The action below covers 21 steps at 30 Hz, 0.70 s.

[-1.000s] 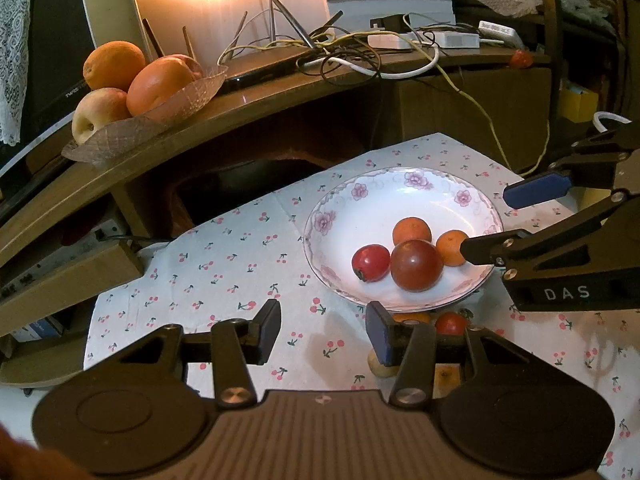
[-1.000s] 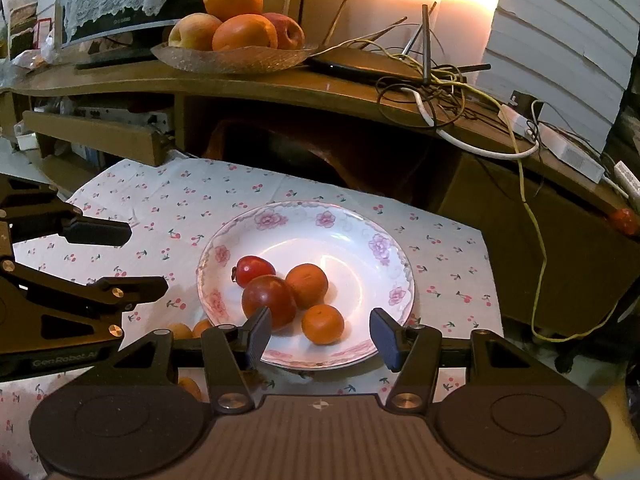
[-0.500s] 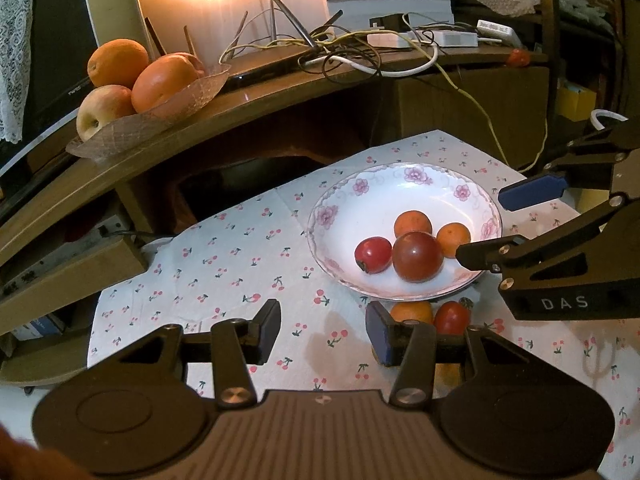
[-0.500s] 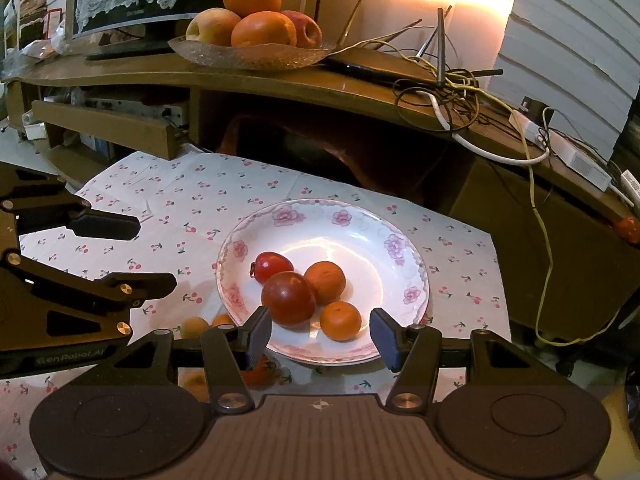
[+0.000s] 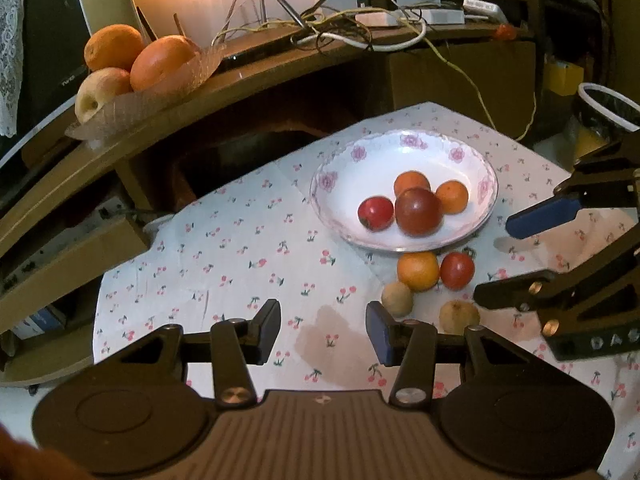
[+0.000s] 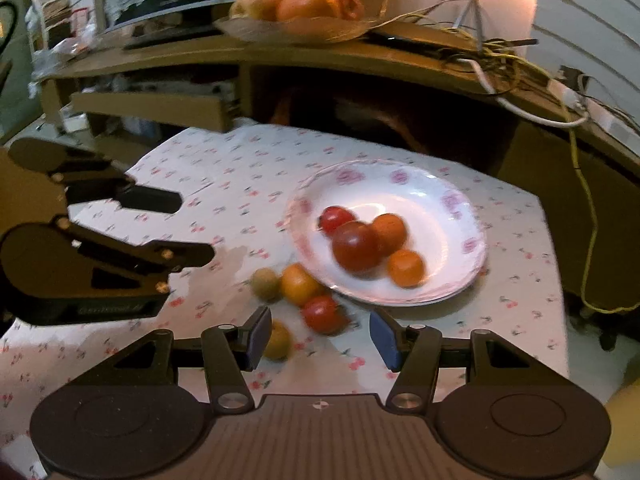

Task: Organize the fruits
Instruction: 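Withdraw both open tools from the plate toward the remaining fruit, then grasp a small brown kiwi with the left tool while the right tool grasps another kiwi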

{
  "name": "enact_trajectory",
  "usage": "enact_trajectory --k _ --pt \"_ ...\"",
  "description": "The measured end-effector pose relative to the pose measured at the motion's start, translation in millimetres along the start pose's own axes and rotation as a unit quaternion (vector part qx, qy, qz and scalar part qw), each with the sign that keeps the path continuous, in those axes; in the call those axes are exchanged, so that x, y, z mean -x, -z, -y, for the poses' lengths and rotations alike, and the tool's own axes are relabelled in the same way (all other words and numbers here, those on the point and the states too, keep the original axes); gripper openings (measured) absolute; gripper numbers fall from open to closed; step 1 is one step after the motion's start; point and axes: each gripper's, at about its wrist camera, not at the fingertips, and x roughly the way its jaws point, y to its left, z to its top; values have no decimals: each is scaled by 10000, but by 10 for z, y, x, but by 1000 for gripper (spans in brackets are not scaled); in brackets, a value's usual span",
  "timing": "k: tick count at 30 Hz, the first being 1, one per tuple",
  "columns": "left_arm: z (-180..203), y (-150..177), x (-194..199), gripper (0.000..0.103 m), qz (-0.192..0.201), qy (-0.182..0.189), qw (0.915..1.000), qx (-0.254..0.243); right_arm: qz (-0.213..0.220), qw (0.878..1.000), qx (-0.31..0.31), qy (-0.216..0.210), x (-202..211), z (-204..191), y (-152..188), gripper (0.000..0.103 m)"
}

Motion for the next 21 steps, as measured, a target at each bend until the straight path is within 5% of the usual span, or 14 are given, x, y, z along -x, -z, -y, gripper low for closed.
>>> enact_trajectory --k 8,15,21 --pt "-1 -5 -20 53 -93 -22 10000 -14 -399 9988 -9 -300 -244 -79 21 52" --pt "76 -30 -62 53 -194 -271 9994 -107 -707 9968 -83 -359 -397 -96 57 29" --pt "118 -6 -106 53 -279 -352 9987 -232 -707 9968 -83 -358 -392 -97 68 26"
